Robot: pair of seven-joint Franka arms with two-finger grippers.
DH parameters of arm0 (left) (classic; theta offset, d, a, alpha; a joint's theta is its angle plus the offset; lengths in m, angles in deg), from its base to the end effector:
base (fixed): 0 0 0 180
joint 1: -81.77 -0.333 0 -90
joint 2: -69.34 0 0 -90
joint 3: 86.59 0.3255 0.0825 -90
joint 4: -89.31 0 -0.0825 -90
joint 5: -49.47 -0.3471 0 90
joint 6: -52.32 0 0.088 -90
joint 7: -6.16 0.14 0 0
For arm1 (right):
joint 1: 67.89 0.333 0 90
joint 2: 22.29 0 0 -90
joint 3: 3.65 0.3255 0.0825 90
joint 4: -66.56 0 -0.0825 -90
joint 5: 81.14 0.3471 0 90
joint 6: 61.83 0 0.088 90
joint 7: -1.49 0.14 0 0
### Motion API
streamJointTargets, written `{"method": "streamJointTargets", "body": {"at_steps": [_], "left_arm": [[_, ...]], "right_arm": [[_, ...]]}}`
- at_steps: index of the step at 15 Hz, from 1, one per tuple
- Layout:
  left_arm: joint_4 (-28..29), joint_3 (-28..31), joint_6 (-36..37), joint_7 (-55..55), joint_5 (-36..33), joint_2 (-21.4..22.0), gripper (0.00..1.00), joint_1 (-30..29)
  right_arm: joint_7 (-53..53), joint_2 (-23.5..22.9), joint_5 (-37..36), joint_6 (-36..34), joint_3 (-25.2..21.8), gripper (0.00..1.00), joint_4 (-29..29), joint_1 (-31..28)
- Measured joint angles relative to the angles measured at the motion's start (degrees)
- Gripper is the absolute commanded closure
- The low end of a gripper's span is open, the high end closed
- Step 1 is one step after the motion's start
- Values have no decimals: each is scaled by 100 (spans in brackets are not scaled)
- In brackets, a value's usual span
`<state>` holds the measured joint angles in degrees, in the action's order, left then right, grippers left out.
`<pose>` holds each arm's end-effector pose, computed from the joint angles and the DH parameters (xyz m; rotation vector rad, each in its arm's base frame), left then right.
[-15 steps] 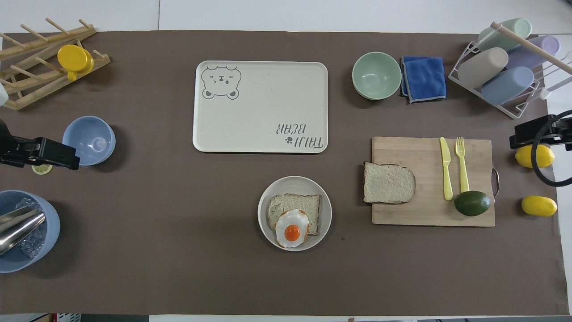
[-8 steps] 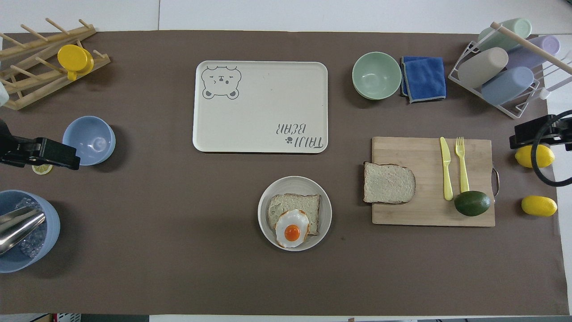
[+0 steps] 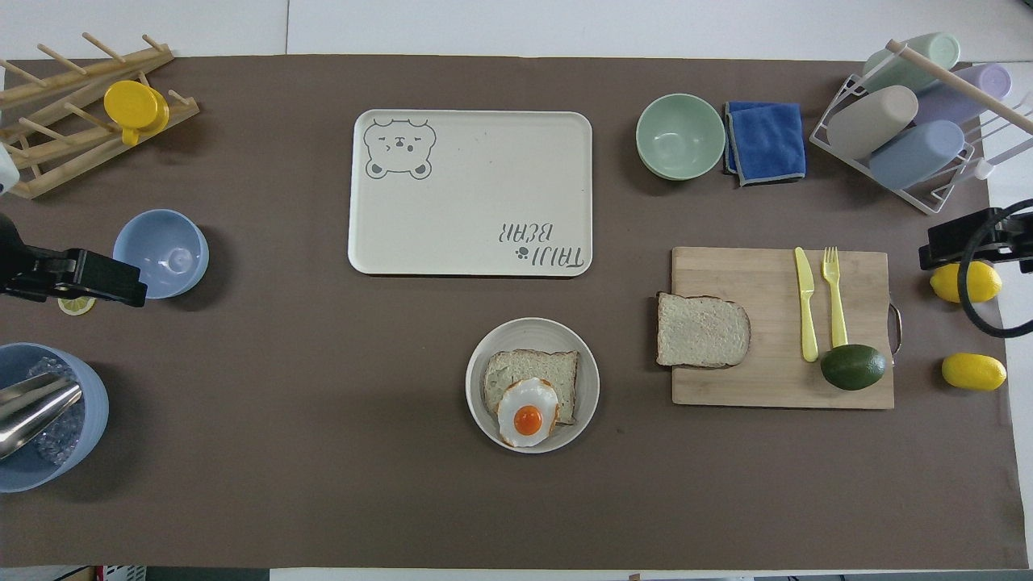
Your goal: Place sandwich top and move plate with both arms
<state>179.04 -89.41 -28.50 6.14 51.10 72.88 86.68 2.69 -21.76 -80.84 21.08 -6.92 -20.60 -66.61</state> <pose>0.4726 -0.0694 0.6207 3.1118 -0.2144 -0.1487 0.4996 -0.0167 0.6166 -3.1326 0.0864 0.1017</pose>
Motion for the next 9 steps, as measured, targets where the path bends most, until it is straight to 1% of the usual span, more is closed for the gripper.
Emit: {"method": "streamJointTargets", "body": {"at_steps": [9], "left_arm": [[0, -3, -4, 0, 1, 0, 0, 1]], "right_arm": [[-114, 9, 11, -121, 29, 0, -4, 32]]}}
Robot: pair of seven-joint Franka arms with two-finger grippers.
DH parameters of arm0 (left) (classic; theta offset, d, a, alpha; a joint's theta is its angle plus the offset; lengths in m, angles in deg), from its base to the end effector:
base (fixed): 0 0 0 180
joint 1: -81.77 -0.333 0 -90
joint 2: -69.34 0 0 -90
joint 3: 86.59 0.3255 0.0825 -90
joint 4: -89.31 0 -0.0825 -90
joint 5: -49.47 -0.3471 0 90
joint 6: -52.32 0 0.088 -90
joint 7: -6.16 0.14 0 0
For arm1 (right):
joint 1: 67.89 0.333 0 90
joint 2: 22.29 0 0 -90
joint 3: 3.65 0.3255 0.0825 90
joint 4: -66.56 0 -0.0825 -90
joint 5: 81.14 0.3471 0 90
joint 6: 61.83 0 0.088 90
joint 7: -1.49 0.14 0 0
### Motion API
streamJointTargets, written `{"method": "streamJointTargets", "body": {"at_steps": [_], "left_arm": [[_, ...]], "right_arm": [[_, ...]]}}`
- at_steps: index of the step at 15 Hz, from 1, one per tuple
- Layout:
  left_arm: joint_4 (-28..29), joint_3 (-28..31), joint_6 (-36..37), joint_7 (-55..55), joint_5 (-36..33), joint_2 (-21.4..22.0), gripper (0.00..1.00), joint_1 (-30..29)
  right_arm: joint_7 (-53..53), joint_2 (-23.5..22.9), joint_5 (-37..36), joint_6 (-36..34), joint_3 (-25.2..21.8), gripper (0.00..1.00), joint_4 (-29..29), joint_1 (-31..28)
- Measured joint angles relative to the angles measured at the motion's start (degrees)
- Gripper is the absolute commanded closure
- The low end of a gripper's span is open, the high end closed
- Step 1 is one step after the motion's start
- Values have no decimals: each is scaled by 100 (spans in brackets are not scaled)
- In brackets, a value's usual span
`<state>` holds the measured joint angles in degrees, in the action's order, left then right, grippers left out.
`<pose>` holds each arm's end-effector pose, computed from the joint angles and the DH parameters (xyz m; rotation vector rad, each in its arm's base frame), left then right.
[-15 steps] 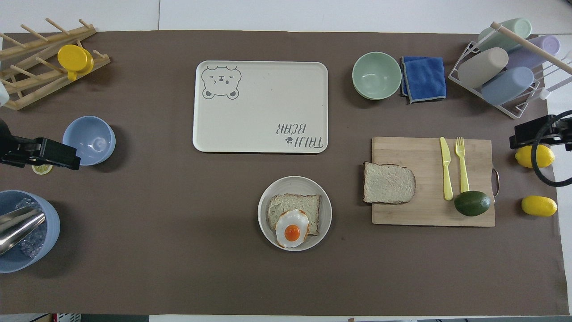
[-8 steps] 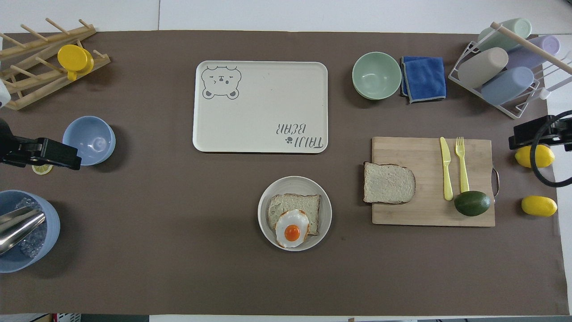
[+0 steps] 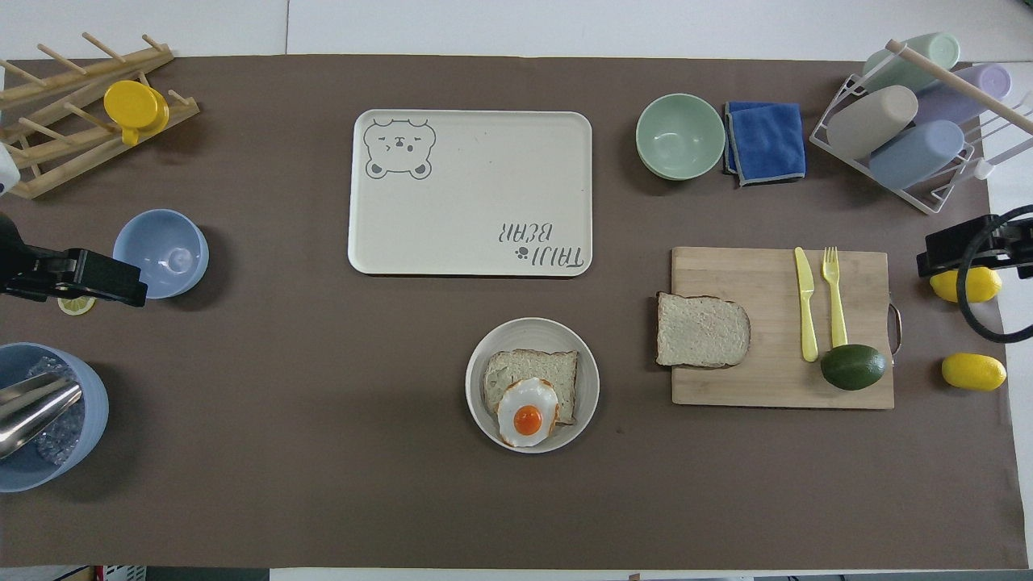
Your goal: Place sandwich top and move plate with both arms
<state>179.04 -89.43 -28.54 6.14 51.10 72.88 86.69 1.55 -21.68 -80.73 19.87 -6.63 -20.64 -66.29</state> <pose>0.4727 -0.0696 0.6208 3.1118 -0.2152 -0.1476 0.4962 -0.0110 0.6154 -3.1299 0.0381 0.1335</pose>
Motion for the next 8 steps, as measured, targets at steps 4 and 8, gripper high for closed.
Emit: {"method": "streamJointTargets", "body": {"at_steps": [4, 8], "left_arm": [[0, 3, -2, 0, 0, 0, 0, -2], [0, 3, -2, 0, 0, 0, 0, -2]], "right_arm": [[924, -51, -92, 135, 120, 0, -168, 995], [2277, -737, -910, 685, 184, 0, -532, 2414]]}}
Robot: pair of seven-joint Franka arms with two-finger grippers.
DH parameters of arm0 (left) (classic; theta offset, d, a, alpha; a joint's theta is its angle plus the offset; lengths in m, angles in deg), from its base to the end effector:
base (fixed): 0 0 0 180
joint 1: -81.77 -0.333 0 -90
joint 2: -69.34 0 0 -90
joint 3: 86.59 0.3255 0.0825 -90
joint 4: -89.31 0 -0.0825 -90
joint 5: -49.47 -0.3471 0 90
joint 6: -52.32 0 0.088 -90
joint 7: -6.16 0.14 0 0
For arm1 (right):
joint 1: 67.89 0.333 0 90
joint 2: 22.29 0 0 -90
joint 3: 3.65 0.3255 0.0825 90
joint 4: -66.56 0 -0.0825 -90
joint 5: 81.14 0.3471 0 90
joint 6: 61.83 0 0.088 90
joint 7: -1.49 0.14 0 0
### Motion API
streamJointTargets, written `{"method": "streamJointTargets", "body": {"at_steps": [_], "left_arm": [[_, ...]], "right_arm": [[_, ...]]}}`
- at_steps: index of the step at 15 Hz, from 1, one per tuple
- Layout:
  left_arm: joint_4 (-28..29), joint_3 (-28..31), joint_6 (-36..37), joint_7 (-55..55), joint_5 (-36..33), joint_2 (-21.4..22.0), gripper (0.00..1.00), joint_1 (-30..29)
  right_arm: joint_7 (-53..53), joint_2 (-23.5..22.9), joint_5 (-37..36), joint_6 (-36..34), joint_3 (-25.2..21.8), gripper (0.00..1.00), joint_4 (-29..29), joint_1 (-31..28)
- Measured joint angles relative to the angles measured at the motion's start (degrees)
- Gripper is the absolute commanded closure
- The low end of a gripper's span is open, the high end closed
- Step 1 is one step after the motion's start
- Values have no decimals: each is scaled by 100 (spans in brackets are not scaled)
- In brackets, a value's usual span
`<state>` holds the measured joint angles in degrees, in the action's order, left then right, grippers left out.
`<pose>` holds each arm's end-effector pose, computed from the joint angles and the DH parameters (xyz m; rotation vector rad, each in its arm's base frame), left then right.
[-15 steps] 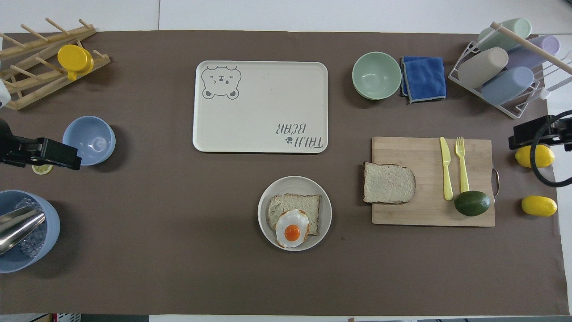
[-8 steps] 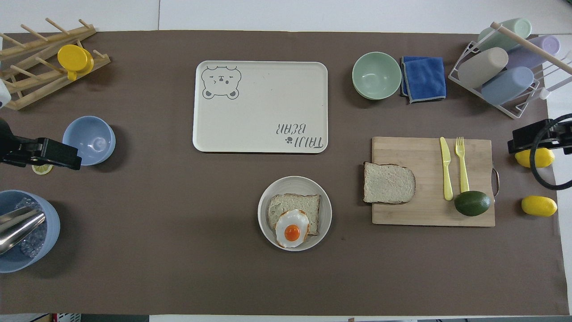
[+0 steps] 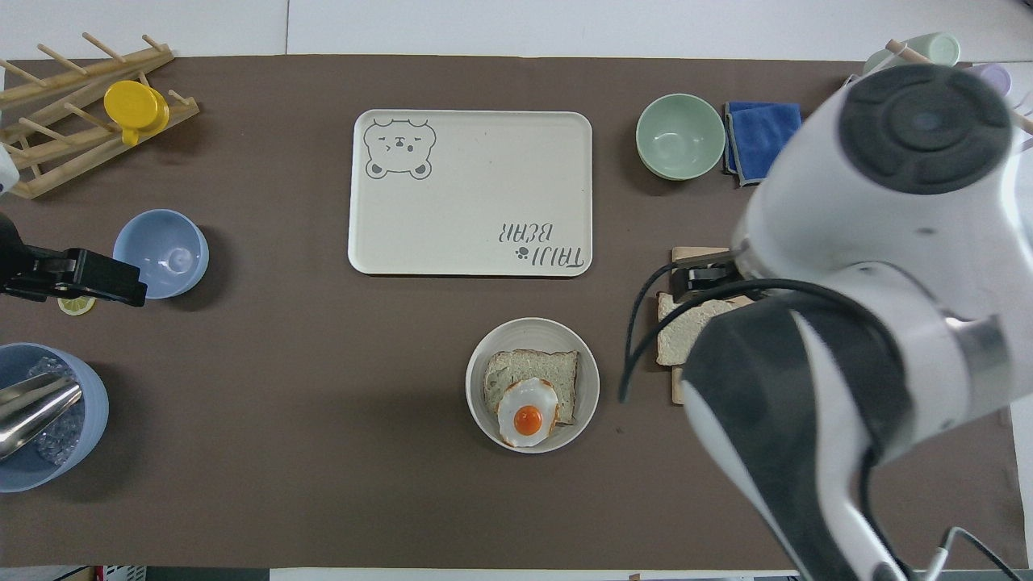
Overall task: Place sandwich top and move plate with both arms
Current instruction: 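Reach the right gripper to the bread slice on the cutting board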
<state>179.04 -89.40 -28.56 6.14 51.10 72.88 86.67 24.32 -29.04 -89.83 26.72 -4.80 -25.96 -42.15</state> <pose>0.4728 -0.0692 0.6208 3.1118 -0.2138 -0.1471 0.4968 0.2043 0.5198 2.9207 0.0599 -0.1601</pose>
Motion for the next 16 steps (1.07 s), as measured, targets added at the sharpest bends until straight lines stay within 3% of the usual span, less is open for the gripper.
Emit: {"method": "streamJointTargets", "body": {"at_steps": [4, 8, 9, 12, 16], "left_arm": [[0, -2, -1, 0, 0, 6, 0, 0], [0, -14, -1, 0, 0, 22, 0, 4], [0, -17, -1, 0, 0, 24, 0, 4], [0, -20, -1, 0, 0, 29, 0, 6], [0, -22, -1, 0, 0, 30, 0, 6]], "right_arm": [[742, -964, -101, 683, -18, 0, -38, 244], [1066, -1556, -157, 983, -42, 0, -114, 252], [1077, -1607, -215, 983, -41, 0, -167, 255], [1077, -1602, -420, 1172, -35, 12, -583, 268], [1077, -1472, -458, 1535, -34, 15, -1180, 285]]}}
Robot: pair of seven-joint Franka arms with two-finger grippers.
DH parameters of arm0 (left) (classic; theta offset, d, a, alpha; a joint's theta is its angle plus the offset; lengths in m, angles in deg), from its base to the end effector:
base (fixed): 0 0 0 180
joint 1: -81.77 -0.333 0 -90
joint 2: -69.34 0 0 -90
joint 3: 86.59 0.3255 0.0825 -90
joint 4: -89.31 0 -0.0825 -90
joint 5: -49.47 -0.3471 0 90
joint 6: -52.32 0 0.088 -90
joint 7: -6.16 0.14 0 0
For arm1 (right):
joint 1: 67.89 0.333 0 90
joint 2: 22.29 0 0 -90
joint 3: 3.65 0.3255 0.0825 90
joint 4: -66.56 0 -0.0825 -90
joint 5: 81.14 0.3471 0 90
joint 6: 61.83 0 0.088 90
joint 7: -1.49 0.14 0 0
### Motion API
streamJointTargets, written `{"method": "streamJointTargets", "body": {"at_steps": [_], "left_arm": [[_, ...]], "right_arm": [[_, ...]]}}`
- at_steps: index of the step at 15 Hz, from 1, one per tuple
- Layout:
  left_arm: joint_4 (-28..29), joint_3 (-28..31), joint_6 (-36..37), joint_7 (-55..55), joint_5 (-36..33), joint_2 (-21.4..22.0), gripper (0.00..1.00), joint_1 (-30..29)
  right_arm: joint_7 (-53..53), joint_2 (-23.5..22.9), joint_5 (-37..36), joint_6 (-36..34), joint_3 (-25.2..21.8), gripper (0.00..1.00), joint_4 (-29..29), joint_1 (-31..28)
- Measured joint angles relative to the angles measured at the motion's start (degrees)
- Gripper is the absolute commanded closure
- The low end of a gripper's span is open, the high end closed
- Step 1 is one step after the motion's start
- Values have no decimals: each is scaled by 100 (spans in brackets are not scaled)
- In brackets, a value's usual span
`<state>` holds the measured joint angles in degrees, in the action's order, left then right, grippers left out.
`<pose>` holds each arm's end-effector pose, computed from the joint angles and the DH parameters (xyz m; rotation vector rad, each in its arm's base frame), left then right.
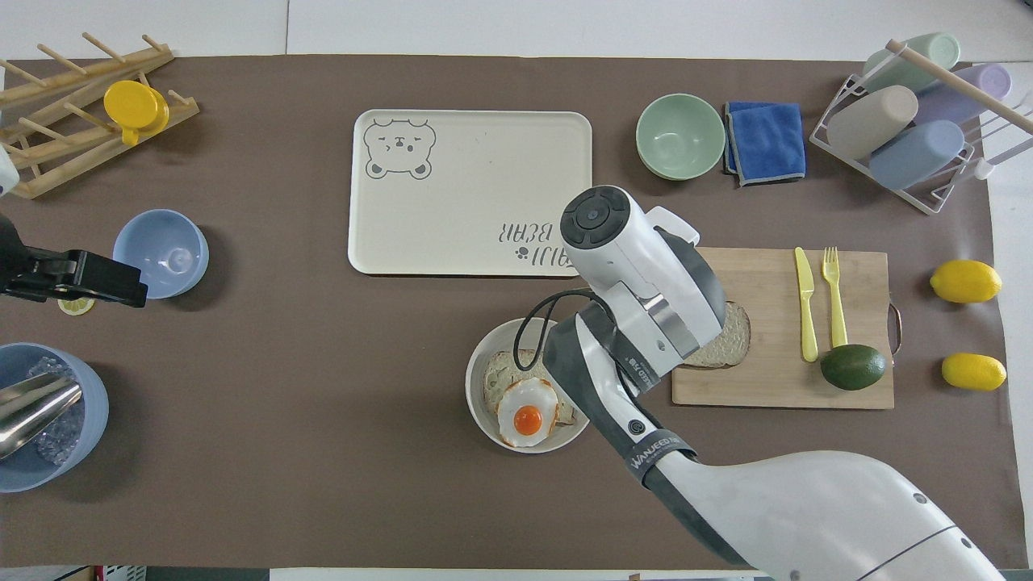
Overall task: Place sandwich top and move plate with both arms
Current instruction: 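Reach the right gripper to the bread slice on the cutting board, then grasp the bread slice with the right gripper and lift it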
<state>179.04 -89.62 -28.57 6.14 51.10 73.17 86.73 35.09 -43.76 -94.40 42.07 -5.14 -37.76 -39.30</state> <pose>0.4710 -0.0715 0.6232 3.1121 -0.2215 -0.1390 0.5075 0.2310 0.3097 2.7428 -0.0193 -0.3020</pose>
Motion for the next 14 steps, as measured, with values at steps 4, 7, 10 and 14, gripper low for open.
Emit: {"method": "streamJointTargets", "body": {"at_steps": [4, 7, 10, 14], "left_arm": [[0, 0, 0, 0, 0, 0, 0, 0], [0, 0, 0, 0, 0, 0, 0, 0], [0, 0, 0, 0, 0, 0, 0, 0], [0, 0, 0, 0, 0, 0, 0, 0]], "right_arm": [[0, 143, -5, 196, -8, 18, -380, -3], [0, 158, -35, 198, -6, 20, -472, -3], [0, 158, -173, 198, -4, 24, -521, 0], [0, 161, -194, 197, -2, 28, -586, 9]]}}
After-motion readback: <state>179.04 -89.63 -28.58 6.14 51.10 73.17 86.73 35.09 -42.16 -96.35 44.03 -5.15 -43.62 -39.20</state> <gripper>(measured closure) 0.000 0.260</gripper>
